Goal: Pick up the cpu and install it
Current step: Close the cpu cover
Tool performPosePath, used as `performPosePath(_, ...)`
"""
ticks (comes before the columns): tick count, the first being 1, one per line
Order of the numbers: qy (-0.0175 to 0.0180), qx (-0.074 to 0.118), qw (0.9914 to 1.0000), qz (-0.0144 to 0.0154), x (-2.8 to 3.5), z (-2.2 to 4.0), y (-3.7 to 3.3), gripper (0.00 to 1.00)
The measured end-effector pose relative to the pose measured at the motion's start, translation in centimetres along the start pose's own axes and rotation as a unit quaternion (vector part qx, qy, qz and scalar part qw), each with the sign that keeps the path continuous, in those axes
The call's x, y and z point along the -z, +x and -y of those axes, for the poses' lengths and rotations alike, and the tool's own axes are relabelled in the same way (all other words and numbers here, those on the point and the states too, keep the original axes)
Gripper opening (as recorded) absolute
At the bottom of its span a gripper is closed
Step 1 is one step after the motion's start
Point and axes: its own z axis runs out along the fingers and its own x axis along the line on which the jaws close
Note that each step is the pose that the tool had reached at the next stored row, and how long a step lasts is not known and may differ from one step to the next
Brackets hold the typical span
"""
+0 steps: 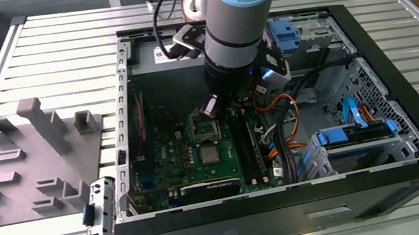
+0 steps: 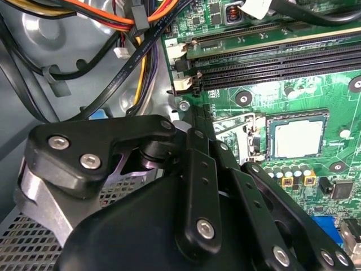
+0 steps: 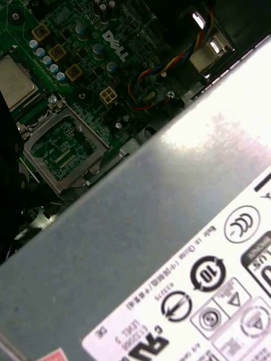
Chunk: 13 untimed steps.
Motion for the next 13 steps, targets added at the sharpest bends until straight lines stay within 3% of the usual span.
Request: performPosePath(13, 0.0035, 0.003, 0.99998, 0.0038, 0.44, -0.4, 0.31, 0.11)
